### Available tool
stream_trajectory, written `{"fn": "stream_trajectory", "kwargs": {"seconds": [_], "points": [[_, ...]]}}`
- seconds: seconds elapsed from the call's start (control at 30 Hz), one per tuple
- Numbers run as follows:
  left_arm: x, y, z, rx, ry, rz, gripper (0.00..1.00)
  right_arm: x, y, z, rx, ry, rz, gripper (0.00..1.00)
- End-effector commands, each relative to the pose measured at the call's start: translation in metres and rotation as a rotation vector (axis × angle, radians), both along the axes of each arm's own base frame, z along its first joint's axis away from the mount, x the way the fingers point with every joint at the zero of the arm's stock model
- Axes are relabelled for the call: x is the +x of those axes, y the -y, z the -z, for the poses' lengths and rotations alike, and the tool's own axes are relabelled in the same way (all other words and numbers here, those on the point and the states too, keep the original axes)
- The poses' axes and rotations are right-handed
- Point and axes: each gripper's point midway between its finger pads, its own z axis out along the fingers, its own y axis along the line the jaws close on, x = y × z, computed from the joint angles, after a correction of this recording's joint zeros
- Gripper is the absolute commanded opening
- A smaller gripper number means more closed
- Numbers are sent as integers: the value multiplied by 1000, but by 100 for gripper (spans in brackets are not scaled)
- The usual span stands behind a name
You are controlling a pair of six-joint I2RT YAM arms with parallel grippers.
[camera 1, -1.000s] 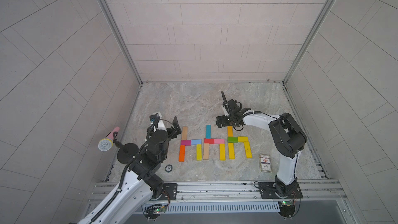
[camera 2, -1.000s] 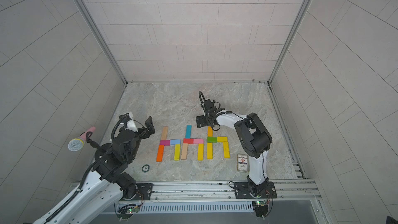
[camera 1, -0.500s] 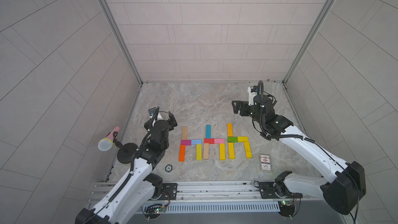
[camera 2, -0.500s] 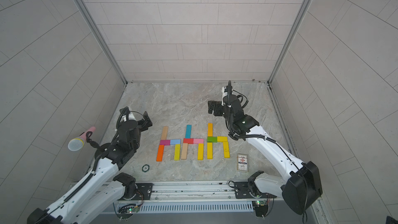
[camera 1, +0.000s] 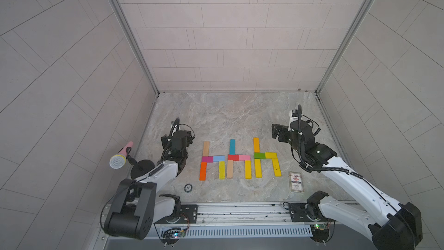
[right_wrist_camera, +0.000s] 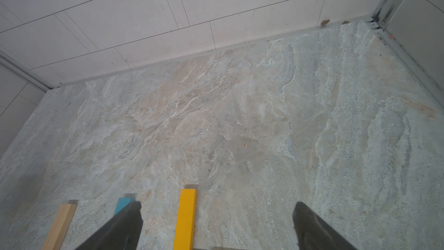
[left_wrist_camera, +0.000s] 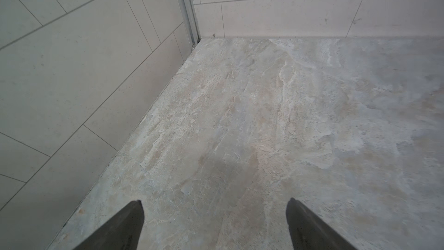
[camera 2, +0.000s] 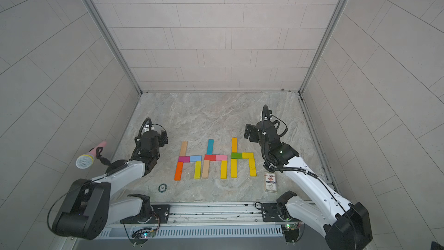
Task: Assemble the letter h with building blocks
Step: Reset both arms
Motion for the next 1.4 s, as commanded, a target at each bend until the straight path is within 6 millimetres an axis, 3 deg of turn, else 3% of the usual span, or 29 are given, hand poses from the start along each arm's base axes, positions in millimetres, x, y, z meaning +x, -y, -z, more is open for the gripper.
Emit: {"fn": "stream_trajectory", "kwargs": {"seconds": [0.0,0.17,0.27,0.37,0.53,0.67,0.97,1.13,1.2,1.23,1.27,1.33,1.37], "points": [[24,6,-14,1,141,70,100,-1,15,-10,-33,61,41,99],[42,23,15,-15,122,191,100,-1,47,-22,-64,140,122,99],[47,12,23,-69,7,140,100,5,72,-19,-93,150,188,99],[50,8,21,-67,75,141,100,11,100,-10,-167,152,275,99],[48,9,20,-68,79,146,100,16,147,21,-308,99,441,99],[44,4,17,-64,95,115,100,27,170,62,-406,-28,496,99],[45,5,18,-52,82,111,100,64,160,118,-414,35,393,100],[45,5,17,-53,85,111,100,68,155,121,-398,39,347,100],[45,5,18,-53,83,110,100,67,144,129,-393,57,275,100],[45,5,18,-53,84,112,100,64,144,134,-392,112,276,100],[45,6,18,-54,84,113,100,64,144,124,-388,183,292,100],[45,6,18,-52,84,111,100,64,149,130,-386,66,299,100],[45,6,17,-48,84,110,100,65,149,130,-376,93,292,100]]}}
